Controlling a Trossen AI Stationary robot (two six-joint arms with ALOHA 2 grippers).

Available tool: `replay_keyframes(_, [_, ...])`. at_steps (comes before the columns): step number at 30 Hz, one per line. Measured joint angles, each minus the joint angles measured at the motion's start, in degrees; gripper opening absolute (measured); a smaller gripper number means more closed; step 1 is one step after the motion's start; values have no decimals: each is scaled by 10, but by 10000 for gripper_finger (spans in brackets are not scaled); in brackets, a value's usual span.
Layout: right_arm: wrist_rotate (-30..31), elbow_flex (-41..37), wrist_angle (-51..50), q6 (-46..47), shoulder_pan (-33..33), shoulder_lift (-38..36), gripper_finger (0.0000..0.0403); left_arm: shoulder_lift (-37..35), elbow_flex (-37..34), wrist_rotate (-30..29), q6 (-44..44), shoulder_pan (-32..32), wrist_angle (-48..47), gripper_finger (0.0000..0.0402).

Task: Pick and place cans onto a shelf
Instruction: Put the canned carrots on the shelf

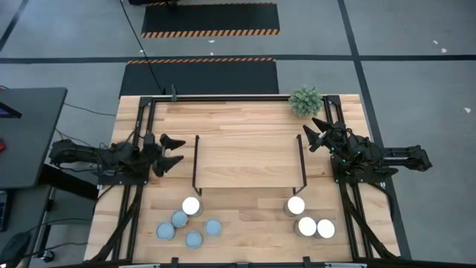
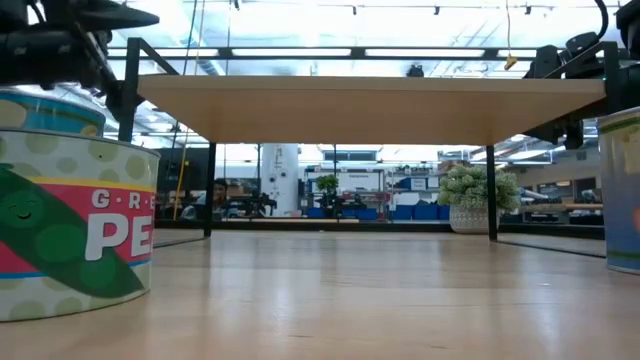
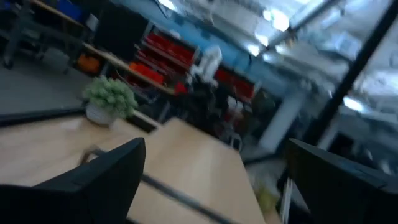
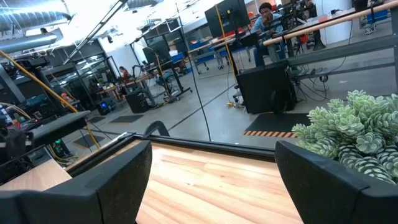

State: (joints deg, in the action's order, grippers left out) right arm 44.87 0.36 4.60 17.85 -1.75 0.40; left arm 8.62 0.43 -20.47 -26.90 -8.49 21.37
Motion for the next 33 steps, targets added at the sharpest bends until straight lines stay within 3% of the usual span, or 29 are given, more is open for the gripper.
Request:
replay_keyframes(16, [0, 0, 12, 2, 0, 0, 348, 0, 0, -18, -172, 0, 101, 389])
replay_keyframes(33, [-10, 0, 366, 229, 2, 0, 348, 0, 0, -83, -266, 0, 170, 389])
